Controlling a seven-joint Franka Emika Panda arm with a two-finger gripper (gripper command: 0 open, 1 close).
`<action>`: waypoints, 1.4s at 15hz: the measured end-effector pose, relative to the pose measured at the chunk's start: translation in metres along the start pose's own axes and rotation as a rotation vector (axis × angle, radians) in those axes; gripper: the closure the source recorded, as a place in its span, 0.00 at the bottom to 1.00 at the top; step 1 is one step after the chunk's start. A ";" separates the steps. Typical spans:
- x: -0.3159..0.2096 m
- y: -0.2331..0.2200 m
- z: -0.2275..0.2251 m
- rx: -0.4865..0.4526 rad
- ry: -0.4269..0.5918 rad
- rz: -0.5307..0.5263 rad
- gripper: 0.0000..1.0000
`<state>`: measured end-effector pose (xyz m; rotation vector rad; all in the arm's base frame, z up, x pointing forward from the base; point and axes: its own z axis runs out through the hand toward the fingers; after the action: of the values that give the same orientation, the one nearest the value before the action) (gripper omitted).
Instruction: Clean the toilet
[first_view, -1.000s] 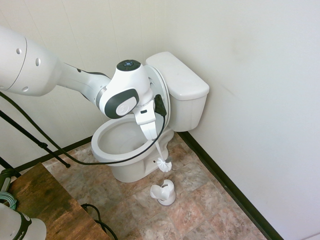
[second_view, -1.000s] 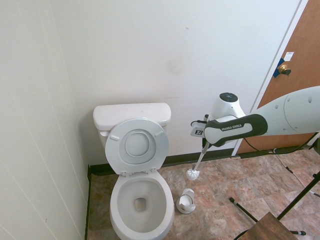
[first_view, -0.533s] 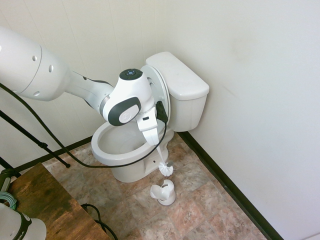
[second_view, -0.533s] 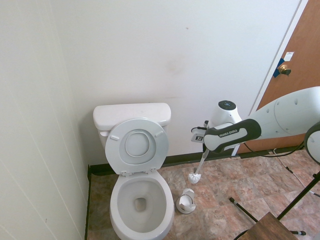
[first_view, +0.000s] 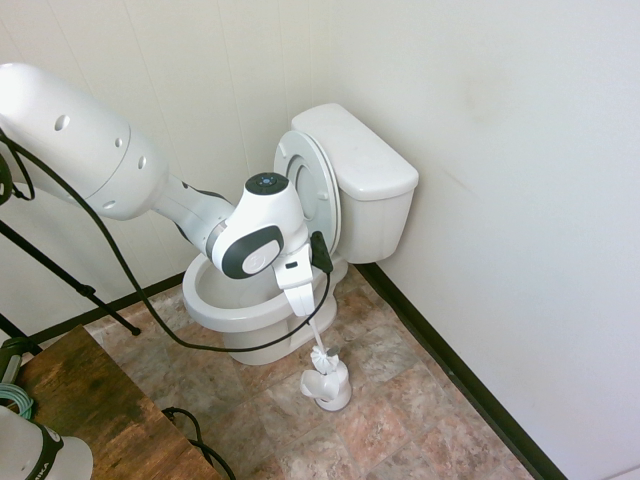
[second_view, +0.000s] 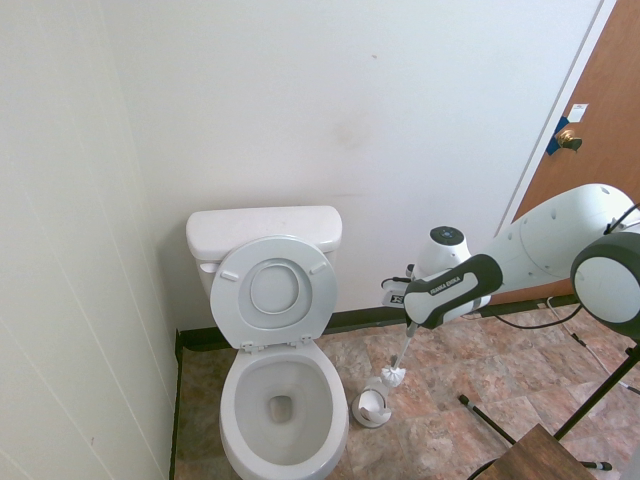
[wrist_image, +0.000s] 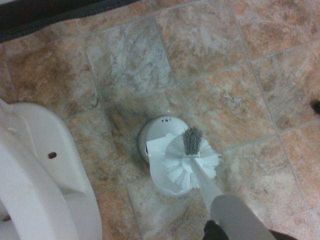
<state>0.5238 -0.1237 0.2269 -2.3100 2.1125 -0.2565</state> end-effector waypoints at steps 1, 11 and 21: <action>-0.001 0.001 0.007 -0.004 -0.004 0.003 1.00; -0.012 -0.003 0.078 -0.027 -0.043 0.033 1.00; -0.001 -0.033 0.169 -0.088 -0.052 0.071 1.00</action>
<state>0.5766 -0.1384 0.0636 -2.2542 2.2190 -0.1036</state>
